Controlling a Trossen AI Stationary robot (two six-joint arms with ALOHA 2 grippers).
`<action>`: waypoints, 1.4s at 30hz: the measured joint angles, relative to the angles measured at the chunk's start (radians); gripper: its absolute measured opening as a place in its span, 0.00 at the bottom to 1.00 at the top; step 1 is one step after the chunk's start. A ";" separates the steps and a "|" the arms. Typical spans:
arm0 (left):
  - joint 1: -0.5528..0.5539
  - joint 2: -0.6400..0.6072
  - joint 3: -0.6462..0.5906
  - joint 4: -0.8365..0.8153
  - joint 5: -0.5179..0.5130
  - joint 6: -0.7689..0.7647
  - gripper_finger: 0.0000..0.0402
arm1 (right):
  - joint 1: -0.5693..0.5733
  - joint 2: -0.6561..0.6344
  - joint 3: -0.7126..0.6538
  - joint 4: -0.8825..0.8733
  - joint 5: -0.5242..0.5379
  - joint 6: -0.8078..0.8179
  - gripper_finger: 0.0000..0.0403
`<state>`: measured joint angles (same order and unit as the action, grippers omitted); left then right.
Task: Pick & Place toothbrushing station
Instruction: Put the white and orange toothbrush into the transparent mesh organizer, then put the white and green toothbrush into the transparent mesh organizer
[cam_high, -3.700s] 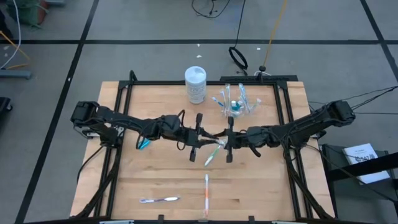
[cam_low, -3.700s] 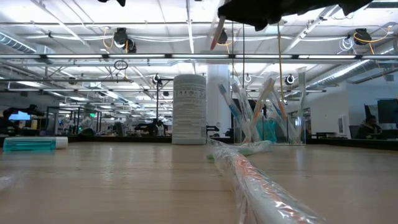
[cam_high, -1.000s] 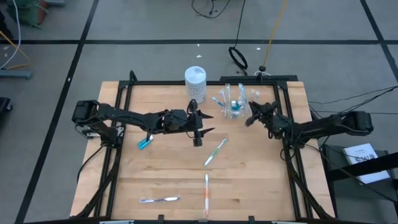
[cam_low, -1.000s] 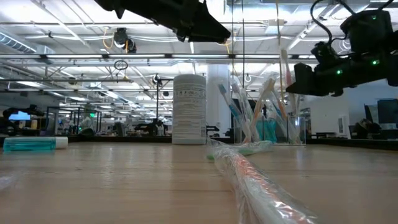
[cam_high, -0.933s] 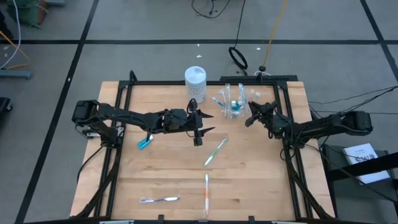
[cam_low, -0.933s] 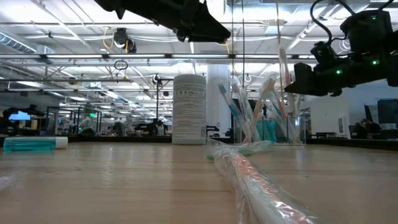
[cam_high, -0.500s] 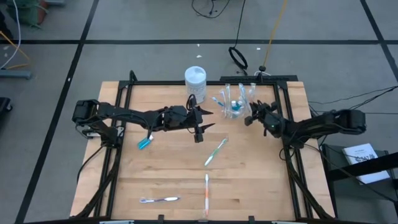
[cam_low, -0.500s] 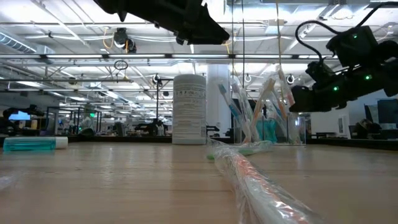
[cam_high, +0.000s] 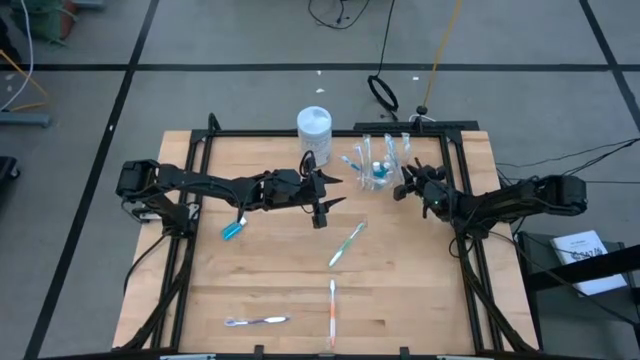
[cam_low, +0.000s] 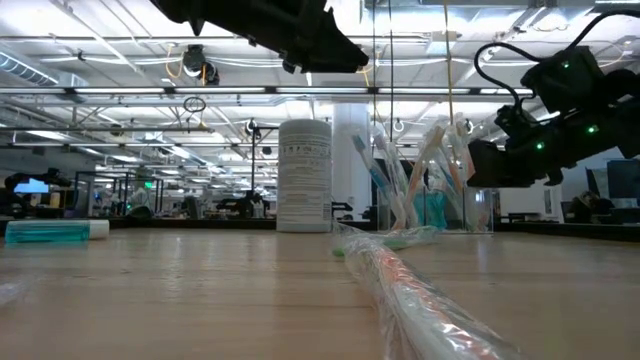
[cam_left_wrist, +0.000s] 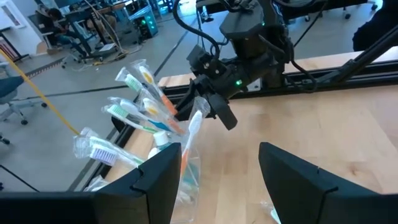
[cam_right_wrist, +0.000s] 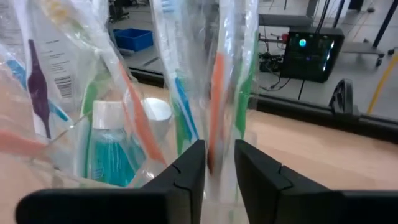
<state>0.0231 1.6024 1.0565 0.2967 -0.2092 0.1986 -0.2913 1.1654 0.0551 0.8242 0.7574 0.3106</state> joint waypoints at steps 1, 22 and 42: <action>0.000 0.000 0.000 0.000 0.000 0.000 0.56 | 0.000 0.000 0.000 0.014 0.000 -0.019 0.21; -0.047 0.013 0.001 -0.237 0.070 -0.301 0.56 | 0.065 -0.269 0.061 0.290 -0.149 -0.425 0.45; -0.085 0.393 0.002 -0.054 0.164 -0.504 0.55 | 0.265 -0.130 0.449 -0.282 -0.185 -0.402 0.45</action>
<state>-0.0620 1.9951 1.0585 0.2430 -0.0456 -0.3057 -0.0260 1.0355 0.5041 0.5419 0.5719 -0.0911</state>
